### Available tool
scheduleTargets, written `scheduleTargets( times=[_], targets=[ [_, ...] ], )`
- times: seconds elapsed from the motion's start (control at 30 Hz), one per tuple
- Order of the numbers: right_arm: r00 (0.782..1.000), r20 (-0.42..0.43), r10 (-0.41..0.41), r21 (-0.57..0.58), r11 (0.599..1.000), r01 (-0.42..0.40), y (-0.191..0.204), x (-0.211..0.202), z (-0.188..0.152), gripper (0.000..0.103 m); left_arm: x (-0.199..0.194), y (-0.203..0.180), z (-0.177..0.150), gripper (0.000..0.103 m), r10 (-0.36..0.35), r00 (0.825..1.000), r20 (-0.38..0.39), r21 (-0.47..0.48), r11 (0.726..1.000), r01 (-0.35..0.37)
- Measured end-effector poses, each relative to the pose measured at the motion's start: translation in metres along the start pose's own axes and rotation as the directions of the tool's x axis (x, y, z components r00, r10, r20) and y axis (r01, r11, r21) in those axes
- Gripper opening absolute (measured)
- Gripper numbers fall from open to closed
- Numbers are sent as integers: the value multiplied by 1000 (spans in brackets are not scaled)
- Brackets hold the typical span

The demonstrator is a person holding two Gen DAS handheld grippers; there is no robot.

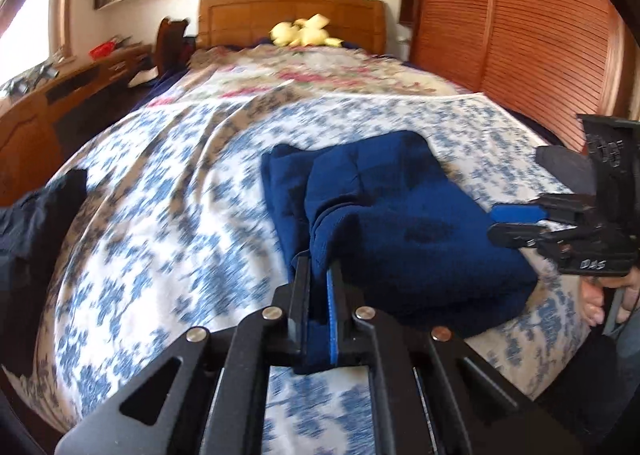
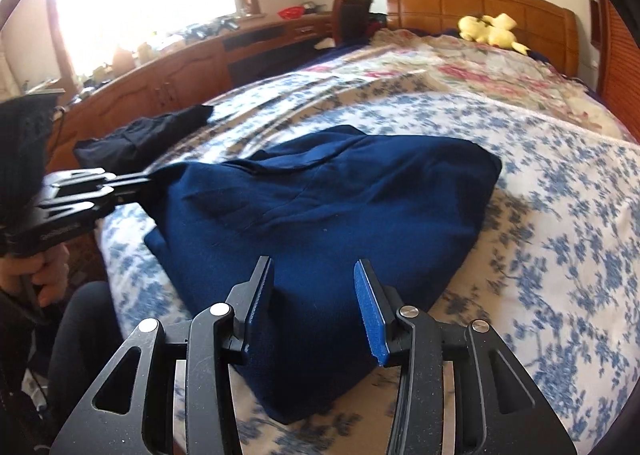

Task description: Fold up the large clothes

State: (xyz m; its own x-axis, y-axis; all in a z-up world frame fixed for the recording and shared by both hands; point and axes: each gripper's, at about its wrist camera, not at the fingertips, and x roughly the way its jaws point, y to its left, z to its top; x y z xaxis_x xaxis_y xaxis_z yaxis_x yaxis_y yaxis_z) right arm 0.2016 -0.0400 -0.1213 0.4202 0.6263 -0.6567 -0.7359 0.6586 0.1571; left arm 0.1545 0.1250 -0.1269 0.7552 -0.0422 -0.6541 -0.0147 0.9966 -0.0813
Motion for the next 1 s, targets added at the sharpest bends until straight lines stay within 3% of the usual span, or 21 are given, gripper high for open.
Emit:
scheduleTargets(
  times=[0.13,0.27,0.53,0.73,1.0],
  targets=[
    [1000,-27,7,-33,999,-8,12,11,1,42,5,8,-17,5,6,1000,-26,-3,1000,-6],
    [994,-108,3,-46,999,-8,13,30,-7,42,5,2,-22,9,20,999,-34,10,1000,-19],
    [996,-86,-25,-29,999,23,3,26,-4,42,-14,7,-35,22,11,999,-34,-1,1000,-11],
    [994,-87,-72,-63,996,66,-7,31,16,42,-7,5,-44,23,-15,998,-55,21,1000,17],
    [983,-127,-130,-57,991,124,-44,67,41,42,19,9,-47,23,-55,995,-87,18,998,57]
  ],
)
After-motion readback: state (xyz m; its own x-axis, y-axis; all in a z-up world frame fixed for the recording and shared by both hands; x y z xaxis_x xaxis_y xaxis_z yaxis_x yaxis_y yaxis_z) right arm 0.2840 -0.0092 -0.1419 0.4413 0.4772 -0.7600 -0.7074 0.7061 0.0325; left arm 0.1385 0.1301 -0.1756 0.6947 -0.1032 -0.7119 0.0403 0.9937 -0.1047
